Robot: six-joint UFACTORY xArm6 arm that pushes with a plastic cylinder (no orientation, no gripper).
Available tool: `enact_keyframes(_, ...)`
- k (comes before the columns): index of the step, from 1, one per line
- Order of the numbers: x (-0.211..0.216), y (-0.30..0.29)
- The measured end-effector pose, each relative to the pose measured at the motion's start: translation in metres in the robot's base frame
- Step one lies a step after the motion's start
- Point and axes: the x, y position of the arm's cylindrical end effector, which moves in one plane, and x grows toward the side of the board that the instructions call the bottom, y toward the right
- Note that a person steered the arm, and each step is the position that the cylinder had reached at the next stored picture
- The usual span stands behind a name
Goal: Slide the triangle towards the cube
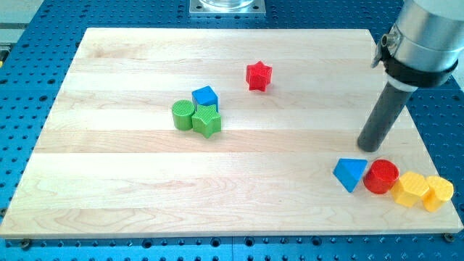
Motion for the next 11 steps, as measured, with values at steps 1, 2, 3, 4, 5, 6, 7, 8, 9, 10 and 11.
enact_keyframes(1,0.027,-0.044)
enact_keyframes(2,0.058,-0.110)
enact_keyframes(3,0.106,-0.069)
enact_keyframes(4,0.103,0.004)
enact_keyframes(5,0.073,-0.037)
enact_keyframes(6,0.029,-0.067)
enact_keyframes(7,0.005,-0.073)
enact_keyframes(8,-0.011,-0.029)
enact_keyframes(9,-0.033,-0.103)
enact_keyframes(10,-0.033,-0.161)
enact_keyframes(11,-0.033,-0.148)
